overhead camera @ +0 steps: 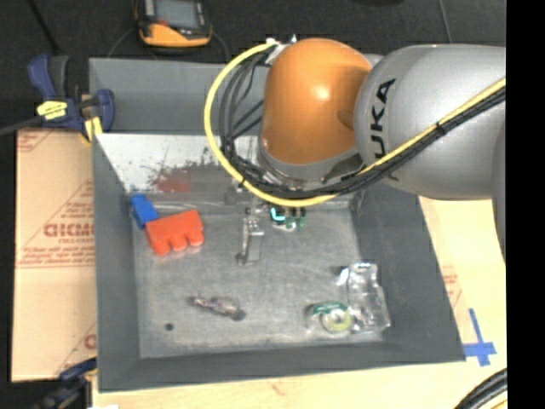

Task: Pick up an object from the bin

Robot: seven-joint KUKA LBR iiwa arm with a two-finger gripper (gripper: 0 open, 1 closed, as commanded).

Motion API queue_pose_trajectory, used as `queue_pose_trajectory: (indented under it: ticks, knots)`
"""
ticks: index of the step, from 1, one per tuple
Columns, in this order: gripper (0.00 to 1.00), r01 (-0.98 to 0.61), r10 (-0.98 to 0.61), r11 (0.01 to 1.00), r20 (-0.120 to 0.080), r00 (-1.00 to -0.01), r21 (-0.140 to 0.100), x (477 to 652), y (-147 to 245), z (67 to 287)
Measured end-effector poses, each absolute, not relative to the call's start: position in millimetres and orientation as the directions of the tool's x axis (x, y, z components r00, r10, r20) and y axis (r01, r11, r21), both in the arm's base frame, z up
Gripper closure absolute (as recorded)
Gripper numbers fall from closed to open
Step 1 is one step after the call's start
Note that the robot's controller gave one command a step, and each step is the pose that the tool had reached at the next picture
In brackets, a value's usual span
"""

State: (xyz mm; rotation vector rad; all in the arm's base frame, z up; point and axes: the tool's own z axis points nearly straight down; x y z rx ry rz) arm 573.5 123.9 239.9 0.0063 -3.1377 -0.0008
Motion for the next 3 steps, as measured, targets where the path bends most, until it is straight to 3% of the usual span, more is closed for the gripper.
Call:
queue_pose_trajectory:
  ticks: [1,2,3]
  knots:
    - [0.0,0.113,0.113,0.994,0.007,-0.994,-0.001,533.8,135,114]
    - [0.0,0.171,0.171,0.985,0.004,-0.985,-0.001,510.8,128,74]
    - [1.0,0.174,0.174,0.985,-0.001,-0.985,0.002,512.8,128,76]
